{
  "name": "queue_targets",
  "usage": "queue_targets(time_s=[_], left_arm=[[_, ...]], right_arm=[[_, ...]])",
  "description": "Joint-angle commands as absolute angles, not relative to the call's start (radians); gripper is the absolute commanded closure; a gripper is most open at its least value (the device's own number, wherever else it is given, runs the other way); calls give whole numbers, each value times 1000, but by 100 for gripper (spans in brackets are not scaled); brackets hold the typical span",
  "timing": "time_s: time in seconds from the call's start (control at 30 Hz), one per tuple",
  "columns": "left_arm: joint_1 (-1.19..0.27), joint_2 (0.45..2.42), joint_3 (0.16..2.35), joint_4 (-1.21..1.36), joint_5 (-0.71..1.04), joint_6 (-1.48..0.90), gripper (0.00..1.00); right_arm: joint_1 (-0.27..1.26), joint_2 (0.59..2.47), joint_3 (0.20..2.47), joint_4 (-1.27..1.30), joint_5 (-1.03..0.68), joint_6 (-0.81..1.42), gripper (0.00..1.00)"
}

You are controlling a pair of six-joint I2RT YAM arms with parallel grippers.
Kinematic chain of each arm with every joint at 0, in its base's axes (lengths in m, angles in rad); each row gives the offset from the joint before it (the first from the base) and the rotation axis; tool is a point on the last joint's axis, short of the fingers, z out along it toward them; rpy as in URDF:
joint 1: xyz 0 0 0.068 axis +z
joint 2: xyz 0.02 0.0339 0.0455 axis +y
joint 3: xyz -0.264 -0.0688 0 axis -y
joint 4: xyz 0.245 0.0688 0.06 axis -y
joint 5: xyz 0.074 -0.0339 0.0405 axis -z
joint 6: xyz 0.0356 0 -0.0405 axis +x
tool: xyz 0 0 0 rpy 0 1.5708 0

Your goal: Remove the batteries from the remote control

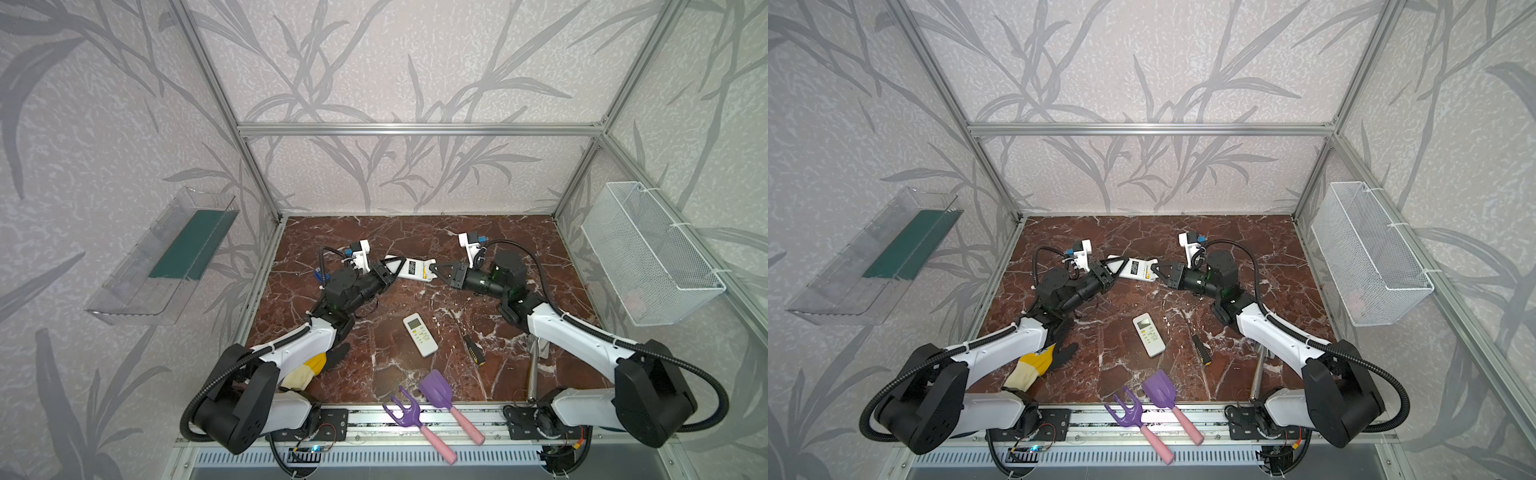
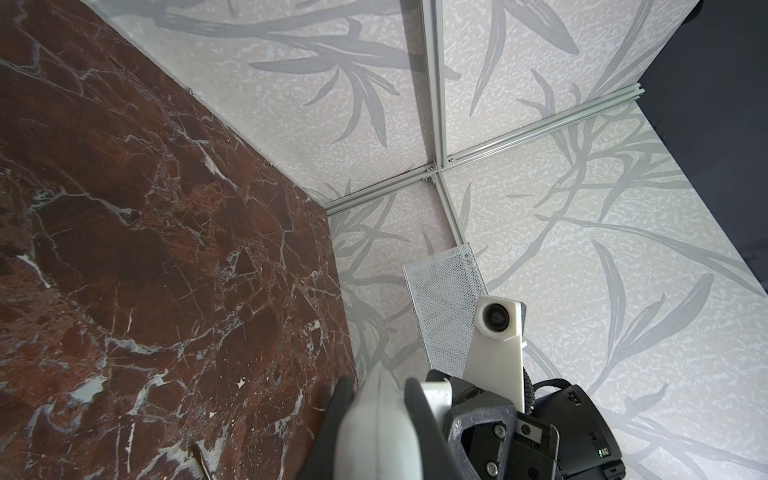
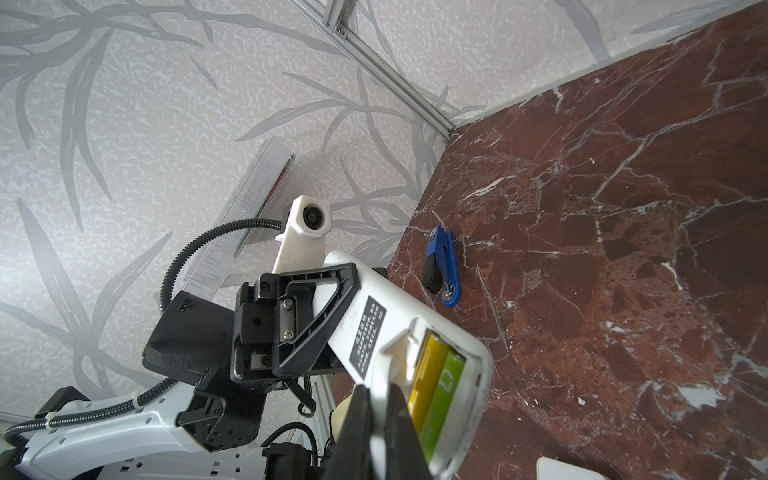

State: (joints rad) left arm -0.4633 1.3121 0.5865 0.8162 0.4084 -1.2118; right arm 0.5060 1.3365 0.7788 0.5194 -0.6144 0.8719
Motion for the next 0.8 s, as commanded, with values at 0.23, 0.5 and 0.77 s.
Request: queue_targets(time_s=[0.23,0.5,0.77], left_arm=[[-451,1257,661,469,349,-999,100],[-450,1305,630,610,451,-1024,100],[-449,1307,629,575,449,-1016,100]], right_arm=[[393,1229,839,287,-556,689,100],[368,1235,833,-66,-182,407,100],[355,1367,756,-86,11,383,99]])
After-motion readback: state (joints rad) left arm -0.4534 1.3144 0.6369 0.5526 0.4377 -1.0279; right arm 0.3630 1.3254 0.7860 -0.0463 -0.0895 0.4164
